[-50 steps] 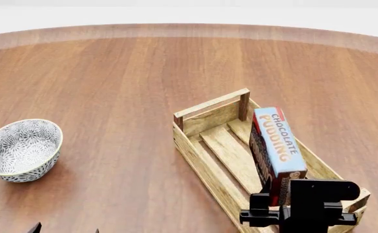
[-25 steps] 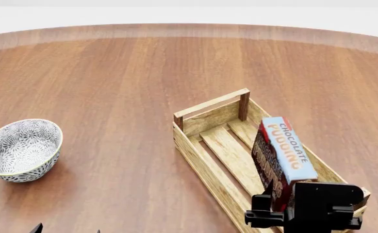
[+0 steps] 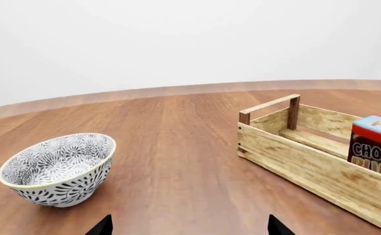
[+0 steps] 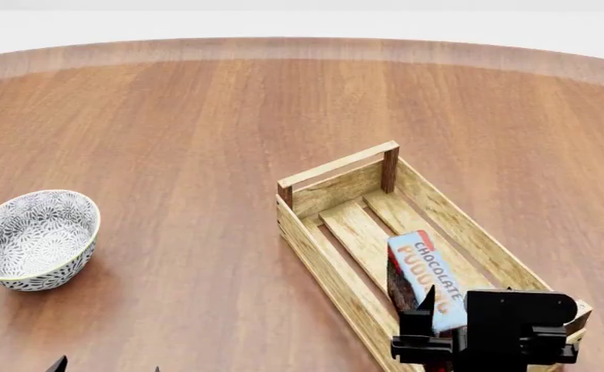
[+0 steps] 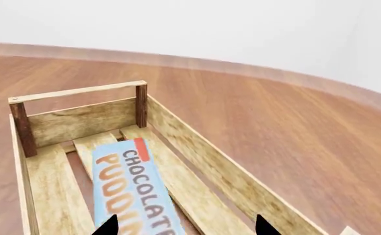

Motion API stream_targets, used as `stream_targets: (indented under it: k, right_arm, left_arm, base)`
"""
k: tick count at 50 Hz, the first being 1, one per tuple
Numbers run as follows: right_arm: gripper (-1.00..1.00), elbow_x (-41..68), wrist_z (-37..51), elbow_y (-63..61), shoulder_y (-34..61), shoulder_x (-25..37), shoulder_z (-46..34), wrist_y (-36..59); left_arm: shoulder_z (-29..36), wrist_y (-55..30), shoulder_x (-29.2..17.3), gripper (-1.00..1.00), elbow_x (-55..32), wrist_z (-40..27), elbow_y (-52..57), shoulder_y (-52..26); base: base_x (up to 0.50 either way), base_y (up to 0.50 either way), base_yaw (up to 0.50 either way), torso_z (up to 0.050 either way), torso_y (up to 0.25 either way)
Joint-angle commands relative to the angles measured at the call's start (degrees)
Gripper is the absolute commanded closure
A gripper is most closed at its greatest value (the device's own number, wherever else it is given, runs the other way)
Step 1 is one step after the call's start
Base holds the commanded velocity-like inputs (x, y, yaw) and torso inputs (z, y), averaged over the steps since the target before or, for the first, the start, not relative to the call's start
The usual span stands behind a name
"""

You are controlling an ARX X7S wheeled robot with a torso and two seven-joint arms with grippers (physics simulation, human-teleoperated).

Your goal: Pick up the chocolate pudding and put it in the tray.

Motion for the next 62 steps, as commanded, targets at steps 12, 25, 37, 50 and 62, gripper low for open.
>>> stream_targets:
  k: [12, 25, 37, 50, 62]
  right_arm:
    - [-1.0, 2.3, 5.0, -33.5, -15.9, 5.9, 1.1, 0.9]
    - [-1.0, -0.1, 13.2, -62.2, -26.3, 11.2, -0.2, 8.7]
    - [-1.0, -1.8, 14.7, -69.3, -29.2, 12.4, -0.9, 8.2]
    - [-1.0, 1.2, 12.4, -70.4, -30.5, 12.7, -0.4, 4.9]
    - [-1.0, 1.3, 11.7, -70.6, -31.9, 13.3, 0.0, 2.4]
  left_arm:
    - [-1.3, -2.6, -4.9, -1.0, 1.5, -4.7, 18.9, 7.1]
    - [-1.2, -2.4, -6.2, -1.0, 3.0, -5.7, 23.4, 8.8]
    - [-1.4, -1.9, -7.7, -1.0, 3.1, -6.4, 28.6, 11.5]
    - [-2.6, -1.2, -8.9, -1.0, 2.4, -7.1, 31.4, 13.1]
    - [-3.0, -0.7, -10.1, -1.0, 2.8, -7.7, 34.6, 15.1]
  base:
    - [0.0, 0.0, 0.0, 0.0, 0.0]
    - [0.0, 0.0, 0.0, 0.0, 0.0]
    - [0.0, 0.0, 0.0, 0.0, 0.0]
    - [0.0, 0.0, 0.0, 0.0, 0.0]
    - [0.0, 0.0, 0.0, 0.0, 0.0]
